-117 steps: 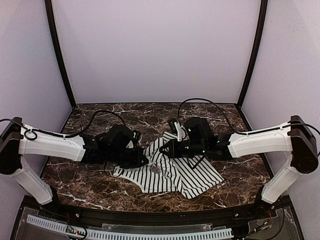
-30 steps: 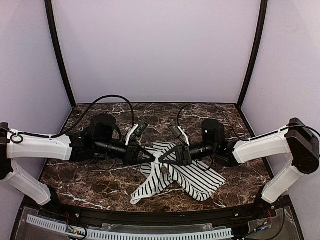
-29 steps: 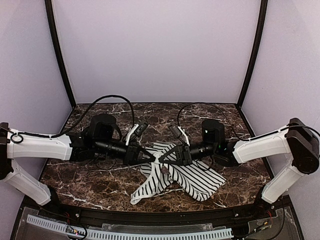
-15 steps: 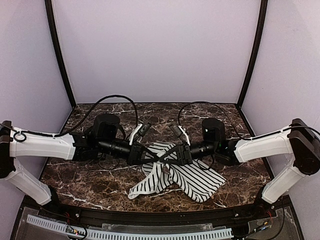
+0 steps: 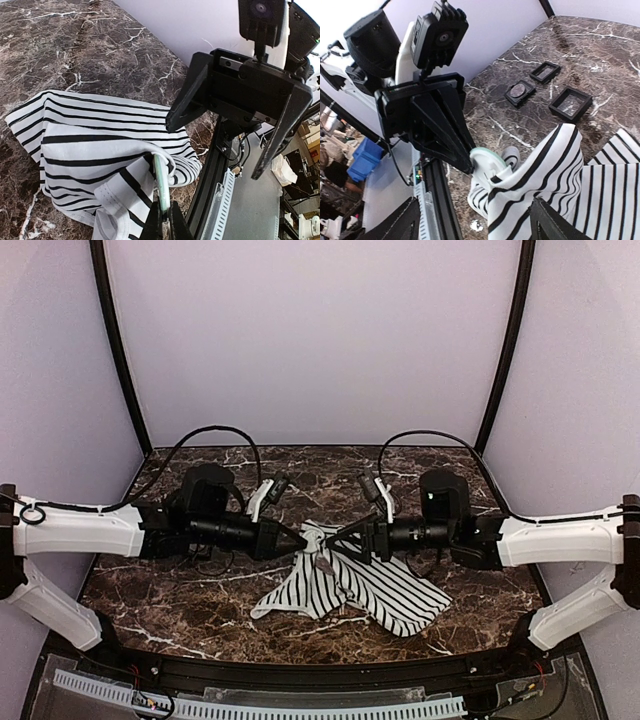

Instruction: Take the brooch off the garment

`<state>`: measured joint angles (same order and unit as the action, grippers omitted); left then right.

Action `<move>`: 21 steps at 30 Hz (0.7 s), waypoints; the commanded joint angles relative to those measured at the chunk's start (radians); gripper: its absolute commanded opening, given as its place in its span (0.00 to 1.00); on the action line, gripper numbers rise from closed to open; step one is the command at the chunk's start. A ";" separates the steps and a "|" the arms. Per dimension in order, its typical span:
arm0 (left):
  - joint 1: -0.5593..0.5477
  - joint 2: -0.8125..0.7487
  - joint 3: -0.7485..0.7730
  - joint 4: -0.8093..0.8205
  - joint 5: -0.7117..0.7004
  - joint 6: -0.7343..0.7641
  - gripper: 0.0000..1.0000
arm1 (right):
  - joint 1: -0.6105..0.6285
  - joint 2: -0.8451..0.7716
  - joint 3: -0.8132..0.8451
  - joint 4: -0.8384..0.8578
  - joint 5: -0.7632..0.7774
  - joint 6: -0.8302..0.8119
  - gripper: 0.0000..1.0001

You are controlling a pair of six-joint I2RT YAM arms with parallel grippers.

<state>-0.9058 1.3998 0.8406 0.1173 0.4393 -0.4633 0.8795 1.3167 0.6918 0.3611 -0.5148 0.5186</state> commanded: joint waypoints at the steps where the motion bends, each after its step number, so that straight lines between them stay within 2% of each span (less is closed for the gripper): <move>1: 0.007 -0.033 -0.015 -0.036 -0.046 -0.011 0.01 | 0.052 -0.009 -0.003 -0.134 0.181 -0.060 0.69; 13: 0.007 -0.033 -0.020 -0.037 -0.047 -0.020 0.01 | 0.138 0.102 0.049 -0.158 0.305 -0.075 0.42; 15: 0.008 -0.036 -0.027 -0.035 -0.048 -0.021 0.01 | 0.141 0.112 0.060 -0.152 0.316 -0.079 0.35; 21: 0.009 -0.033 -0.037 -0.069 -0.068 -0.020 0.01 | 0.150 0.118 0.080 -0.148 0.365 -0.073 0.04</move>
<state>-0.9012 1.3918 0.8219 0.0879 0.3946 -0.4801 1.0183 1.4292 0.7410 0.1967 -0.2073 0.4515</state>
